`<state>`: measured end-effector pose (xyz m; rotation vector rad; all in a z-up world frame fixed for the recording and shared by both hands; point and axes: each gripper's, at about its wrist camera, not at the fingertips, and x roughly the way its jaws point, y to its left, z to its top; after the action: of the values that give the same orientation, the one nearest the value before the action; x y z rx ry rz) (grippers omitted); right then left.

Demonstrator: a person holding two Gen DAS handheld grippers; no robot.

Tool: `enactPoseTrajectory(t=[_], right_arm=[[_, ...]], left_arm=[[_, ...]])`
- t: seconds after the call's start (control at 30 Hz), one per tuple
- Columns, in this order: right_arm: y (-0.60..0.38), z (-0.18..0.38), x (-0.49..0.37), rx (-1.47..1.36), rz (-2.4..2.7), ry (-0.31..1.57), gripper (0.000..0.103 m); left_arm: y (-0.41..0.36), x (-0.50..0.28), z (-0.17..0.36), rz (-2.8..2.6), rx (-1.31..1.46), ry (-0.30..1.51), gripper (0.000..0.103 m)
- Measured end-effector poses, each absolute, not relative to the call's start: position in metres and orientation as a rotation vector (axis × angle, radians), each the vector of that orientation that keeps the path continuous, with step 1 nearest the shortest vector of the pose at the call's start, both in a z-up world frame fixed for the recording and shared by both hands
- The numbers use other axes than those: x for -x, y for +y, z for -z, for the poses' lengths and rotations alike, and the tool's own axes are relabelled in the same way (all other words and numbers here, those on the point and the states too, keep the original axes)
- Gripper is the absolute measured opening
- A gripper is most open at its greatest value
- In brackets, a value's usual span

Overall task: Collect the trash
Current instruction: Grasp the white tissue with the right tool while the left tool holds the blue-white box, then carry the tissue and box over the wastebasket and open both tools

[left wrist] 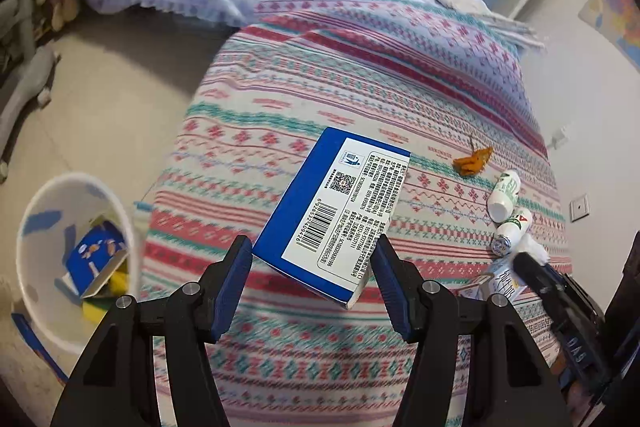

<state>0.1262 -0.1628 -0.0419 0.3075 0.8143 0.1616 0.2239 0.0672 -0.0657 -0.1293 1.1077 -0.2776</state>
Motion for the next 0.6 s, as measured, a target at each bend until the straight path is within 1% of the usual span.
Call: enactPoseTrajectory(t=[0.13, 0.3, 0.6], right_arm=[[-0.174, 0.048, -0.123, -0.452, -0.161, 0.823, 0.019], [-0.143, 0.055, -0.124, -0.442, -0.183, 0.858, 0.019], [-0.058, 0.060, -0.140, -0.413, -0.319, 0.879, 0.019]], left_arm=[[0.100, -0.219, 0.060, 0.245, 0.171, 1.098, 0.064], [0.149, -0.217, 0.062, 0.182, 0.227, 1.117, 0.064], [0.266, -0.204, 0.070, 0.060, 0.457, 1.141, 0.064]])
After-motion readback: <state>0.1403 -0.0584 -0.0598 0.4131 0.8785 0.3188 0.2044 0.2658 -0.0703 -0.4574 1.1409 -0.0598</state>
